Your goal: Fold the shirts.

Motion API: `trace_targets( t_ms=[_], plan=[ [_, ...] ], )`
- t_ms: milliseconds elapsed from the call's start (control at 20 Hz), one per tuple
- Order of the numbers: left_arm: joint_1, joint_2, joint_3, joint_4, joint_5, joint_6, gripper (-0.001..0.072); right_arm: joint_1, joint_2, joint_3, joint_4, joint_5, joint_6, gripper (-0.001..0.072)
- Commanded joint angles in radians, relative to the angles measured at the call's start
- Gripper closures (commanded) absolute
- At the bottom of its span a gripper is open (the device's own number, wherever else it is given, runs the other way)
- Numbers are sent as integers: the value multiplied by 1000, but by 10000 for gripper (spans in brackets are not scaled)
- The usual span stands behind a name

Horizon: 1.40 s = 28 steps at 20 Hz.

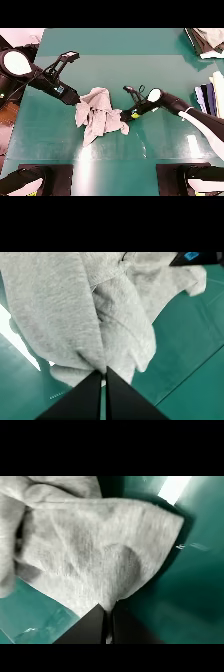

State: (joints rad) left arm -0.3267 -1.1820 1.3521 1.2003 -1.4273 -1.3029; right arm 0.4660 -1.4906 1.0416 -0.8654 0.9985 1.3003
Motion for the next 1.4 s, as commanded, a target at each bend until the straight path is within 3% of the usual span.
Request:
trace_targets(
  t_ms=[0, 150, 600, 1100, 1350],
  plan=[
    [1, 1, 83, 100, -49, -3, 685, -61, 89, 84, -98, 53, 9, 694],
    [1, 1, 274, 185, -92, -3, 685, -176, 237, 211, -196, 83, 69, 695],
    [1, 8, 747, 175, -100, -7, 685, -409, 521, 585, -204, 114, 72, 694],
    [1, 266, 753, 82, -40, -11, 685, -600, 694, 831, -209, 175, 72, 695],
    [1, 293, 717, 42, -10, -43, 685, -688, 587, 1005, -200, 393, 111, 695]
  ],
)
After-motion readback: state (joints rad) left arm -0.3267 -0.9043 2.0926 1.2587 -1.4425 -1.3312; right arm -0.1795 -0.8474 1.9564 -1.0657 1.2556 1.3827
